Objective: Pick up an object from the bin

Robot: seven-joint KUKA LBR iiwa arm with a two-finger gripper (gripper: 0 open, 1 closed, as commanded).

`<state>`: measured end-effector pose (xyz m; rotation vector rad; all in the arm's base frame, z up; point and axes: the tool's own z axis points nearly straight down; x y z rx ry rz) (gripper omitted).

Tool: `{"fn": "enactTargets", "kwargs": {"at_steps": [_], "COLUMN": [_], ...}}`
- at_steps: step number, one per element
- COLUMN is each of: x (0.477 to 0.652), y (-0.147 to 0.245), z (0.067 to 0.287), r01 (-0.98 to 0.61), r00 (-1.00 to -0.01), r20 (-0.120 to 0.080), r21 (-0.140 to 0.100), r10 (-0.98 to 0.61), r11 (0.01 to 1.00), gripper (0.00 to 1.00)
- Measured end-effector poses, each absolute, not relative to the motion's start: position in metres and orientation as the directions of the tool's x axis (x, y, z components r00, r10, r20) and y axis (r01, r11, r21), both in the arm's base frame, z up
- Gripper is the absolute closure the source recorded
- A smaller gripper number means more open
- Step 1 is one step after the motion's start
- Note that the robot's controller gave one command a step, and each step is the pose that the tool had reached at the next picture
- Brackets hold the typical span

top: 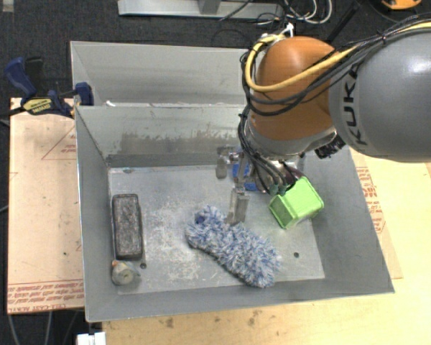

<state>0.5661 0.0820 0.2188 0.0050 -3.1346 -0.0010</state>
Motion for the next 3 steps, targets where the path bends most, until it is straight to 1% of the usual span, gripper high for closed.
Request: {"fn": "enactTargets", "kwargs": {"at_steps": [1, 2, 3], "x": [0.568, 0.551, 0.540], "y": [0.082, 0.073, 0.075], "z": [0.224, 0.166, 0.123], "r01": [-0.001, -0.001, -0.134], "r00": [-1.000, -1.000, -0.991], "r20": [-0.001, -0.006, 0.000], "r21": [0.001, 0.002, 0.001], "r10": [-0.001, -0.001, -0.134], "r11": [1.000, 1.000, 0.991], "gripper": [0.00, 0.00, 0.00]}}
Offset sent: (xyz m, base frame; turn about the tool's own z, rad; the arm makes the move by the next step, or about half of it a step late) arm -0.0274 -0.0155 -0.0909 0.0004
